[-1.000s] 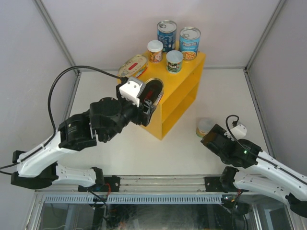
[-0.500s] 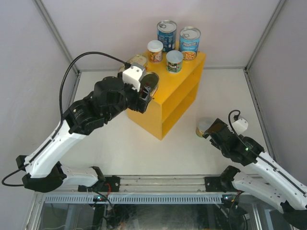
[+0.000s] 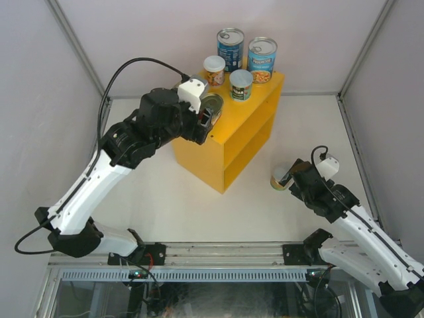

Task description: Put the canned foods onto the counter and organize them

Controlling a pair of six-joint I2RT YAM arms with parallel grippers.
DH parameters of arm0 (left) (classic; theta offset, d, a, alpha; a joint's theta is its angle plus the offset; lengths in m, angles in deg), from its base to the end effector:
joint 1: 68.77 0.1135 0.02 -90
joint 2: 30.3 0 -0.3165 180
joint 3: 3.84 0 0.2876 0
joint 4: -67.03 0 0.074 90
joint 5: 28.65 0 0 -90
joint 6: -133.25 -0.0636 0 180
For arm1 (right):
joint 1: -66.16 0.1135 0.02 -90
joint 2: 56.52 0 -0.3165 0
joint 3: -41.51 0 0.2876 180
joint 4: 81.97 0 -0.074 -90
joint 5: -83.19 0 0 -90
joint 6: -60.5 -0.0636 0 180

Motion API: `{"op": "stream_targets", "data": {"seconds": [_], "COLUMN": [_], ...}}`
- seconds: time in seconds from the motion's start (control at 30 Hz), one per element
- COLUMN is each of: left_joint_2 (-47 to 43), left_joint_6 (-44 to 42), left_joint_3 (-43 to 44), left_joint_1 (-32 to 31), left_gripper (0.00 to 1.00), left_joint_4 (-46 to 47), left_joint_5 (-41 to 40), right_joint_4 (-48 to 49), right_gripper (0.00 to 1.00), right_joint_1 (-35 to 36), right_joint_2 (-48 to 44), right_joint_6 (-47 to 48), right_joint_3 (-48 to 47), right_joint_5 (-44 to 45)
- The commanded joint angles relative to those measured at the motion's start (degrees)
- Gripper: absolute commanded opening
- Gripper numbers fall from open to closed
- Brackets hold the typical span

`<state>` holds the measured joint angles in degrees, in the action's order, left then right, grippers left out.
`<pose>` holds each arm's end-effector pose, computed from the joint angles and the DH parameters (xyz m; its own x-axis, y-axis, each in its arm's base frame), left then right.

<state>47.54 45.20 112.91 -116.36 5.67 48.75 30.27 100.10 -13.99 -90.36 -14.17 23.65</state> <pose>0.2145 -0.2143 0.5516 -0.2773 0.2543 -0.9265 0.5755 0.8162 0.0518 0.1353 0.0522 0.2879 -0.5370 0.5461 -0.6430 0.4750 0.8256 0.3046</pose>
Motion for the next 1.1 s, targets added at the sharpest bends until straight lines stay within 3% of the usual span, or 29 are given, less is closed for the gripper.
{"op": "stream_targets", "data": {"seconds": [0.0, 0.63, 0.73, 0.9, 1.07], "left_joint_2": [0.75, 3.74, 3.23, 2.88, 3.01], "left_joint_6": [-1.78, -1.63, -1.47, -1.09, -0.9], "left_joint_3": [4.59, 3.27, 2.18, 0.78, 0.74], "left_joint_1": [2.07, 8.24, 8.42, 8.48, 8.44], "left_gripper": [0.0, 0.02, 0.25, 0.56, 0.65], "left_joint_4": [6.26, 10.47, 11.42, 12.66, 12.29], "left_joint_5": [3.76, 9.39, 9.49, 9.78, 9.9], "right_joint_4": [4.47, 9.51, 9.55, 9.47, 9.1], "right_gripper": [0.86, 0.86, 0.87, 0.87, 0.87], "right_joint_1": [-2.08, -4.93, -5.01, -5.08, -5.07], "right_joint_2": [1.05, 6.72, 6.91, 6.96, 6.78], "right_joint_6": [3.99, 6.52, 6.57, 6.74, 6.56], "right_joint_3": [0.28, 0.55, 0.57, 0.52, 0.56], "right_joint_5": [-1.64, -4.38, -4.4, -4.44, -4.44]}}
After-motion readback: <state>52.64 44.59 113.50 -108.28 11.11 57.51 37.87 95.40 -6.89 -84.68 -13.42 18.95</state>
